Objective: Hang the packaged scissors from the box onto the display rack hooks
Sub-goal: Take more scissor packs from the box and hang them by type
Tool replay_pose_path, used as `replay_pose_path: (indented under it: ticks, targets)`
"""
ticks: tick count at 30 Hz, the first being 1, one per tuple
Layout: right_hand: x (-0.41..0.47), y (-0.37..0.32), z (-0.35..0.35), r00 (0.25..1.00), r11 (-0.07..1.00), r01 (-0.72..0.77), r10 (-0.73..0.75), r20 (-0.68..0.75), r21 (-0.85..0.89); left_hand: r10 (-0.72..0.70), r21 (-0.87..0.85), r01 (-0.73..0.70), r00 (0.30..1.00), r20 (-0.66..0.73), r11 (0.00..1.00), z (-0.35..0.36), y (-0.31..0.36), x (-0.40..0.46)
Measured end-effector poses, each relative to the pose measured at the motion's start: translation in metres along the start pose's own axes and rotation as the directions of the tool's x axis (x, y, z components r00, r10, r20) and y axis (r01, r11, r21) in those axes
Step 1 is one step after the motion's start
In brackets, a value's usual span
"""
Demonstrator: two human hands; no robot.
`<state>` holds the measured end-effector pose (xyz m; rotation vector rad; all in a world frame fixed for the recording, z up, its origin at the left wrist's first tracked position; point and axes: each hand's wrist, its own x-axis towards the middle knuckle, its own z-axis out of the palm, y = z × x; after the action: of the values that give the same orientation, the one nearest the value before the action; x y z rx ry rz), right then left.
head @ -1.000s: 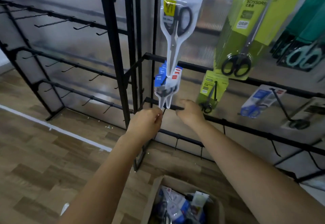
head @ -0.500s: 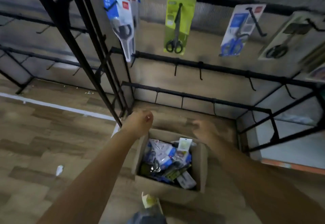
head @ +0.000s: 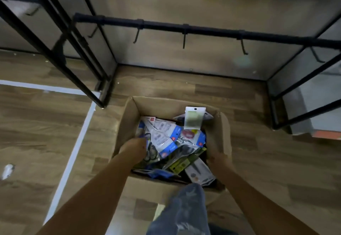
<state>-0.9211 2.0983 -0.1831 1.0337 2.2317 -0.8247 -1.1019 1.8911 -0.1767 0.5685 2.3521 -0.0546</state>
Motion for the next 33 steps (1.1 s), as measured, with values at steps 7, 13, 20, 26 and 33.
replay_pose_path:
  ticks: [7,13,20,26,33]
  targets:
    - [0.154,-0.027,0.082,0.953,0.953,0.288,-0.295,-0.076,-0.094,-0.093,-0.164,0.086,0.995,-0.037,0.983,0.093,-0.022,0.125]
    - [0.226,-0.059,0.115,0.902,0.918,0.371,-0.392,-0.182,-0.138,-0.233,-0.467,0.225,0.972,0.042,0.855,0.131,-0.039,0.164]
    - [0.252,-0.077,0.123,0.985,0.954,0.173,-0.162,0.062,-0.245,-0.354,-0.731,0.311,0.930,0.102,0.607,0.145,-0.050,0.177]
    - [0.242,-0.082,0.155,0.982,0.981,0.124,-0.100,0.159,-0.148,-0.429,-0.768,0.390,0.888,0.167,0.507,0.148,-0.056,0.183]
    - [0.230,-0.065,0.171,0.988,0.984,0.132,-0.121,0.093,-0.118,-0.325,-0.751,0.413,0.905,0.275,0.515,0.147,-0.062,0.179]
